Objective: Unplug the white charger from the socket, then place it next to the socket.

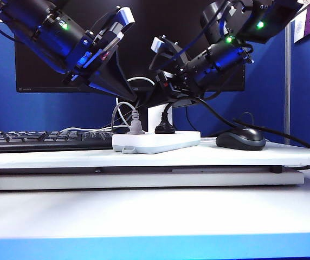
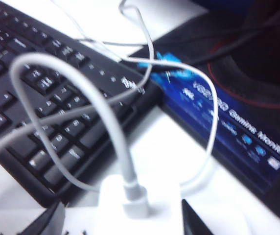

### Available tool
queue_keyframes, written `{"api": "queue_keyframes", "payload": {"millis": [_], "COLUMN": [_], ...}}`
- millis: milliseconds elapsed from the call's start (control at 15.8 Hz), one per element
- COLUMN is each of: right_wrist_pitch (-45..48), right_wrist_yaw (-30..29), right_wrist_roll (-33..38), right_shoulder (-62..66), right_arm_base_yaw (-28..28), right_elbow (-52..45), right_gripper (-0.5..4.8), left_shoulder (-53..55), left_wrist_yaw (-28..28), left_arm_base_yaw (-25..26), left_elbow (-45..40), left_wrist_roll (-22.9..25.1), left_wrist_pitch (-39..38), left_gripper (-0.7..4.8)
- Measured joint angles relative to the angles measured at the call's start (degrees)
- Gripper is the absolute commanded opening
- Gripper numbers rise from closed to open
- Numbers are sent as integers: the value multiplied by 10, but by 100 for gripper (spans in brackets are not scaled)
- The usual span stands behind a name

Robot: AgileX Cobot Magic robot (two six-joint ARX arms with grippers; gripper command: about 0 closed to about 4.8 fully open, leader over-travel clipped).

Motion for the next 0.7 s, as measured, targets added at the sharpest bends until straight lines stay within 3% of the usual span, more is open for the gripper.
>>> {"api": "queue_keyframes", "payload": {"millis": [696], "right_wrist_pitch": [-28], "right_wrist_yaw": [36], "right_wrist_roll": [-15], "right_shoulder": [-19], "right_arm_base_yaw": [-4], "right_elbow": [0], "right_gripper": [306], "left_shoulder": [0], "left_wrist_yaw": [0], "left_arm_base_yaw": [0], "left_elbow": [0], "left_wrist_roll": [0], "left_wrist_pitch": [0], "left_gripper": [-5]}}
